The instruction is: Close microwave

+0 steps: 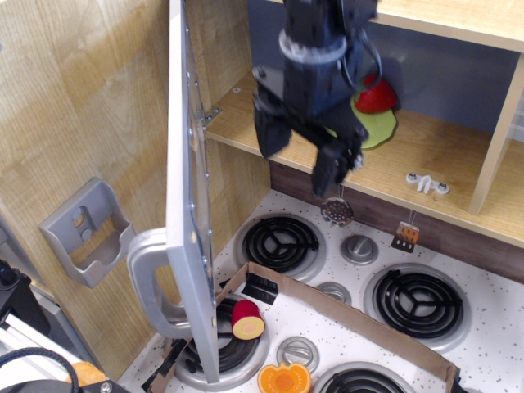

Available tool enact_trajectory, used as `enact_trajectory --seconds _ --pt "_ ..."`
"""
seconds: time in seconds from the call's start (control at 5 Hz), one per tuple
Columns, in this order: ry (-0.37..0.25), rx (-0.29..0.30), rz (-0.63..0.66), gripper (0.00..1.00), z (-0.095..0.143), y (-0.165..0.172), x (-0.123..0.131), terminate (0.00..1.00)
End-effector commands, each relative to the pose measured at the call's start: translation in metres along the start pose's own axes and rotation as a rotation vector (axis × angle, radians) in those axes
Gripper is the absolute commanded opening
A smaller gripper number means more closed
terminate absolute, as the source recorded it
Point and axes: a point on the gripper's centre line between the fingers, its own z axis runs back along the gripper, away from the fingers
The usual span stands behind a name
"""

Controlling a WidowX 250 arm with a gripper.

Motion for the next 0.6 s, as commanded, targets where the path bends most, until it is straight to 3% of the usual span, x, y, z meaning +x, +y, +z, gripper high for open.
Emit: enact_trajectory --seconds 0.0,0.4 --pt "-0.038 0.044 0.002 1.0 0.059 0.009 -0.014 0.0" --pt "-0.015 0.073 -0.006 1.0 0.088 0.015 -0.035 0.0"
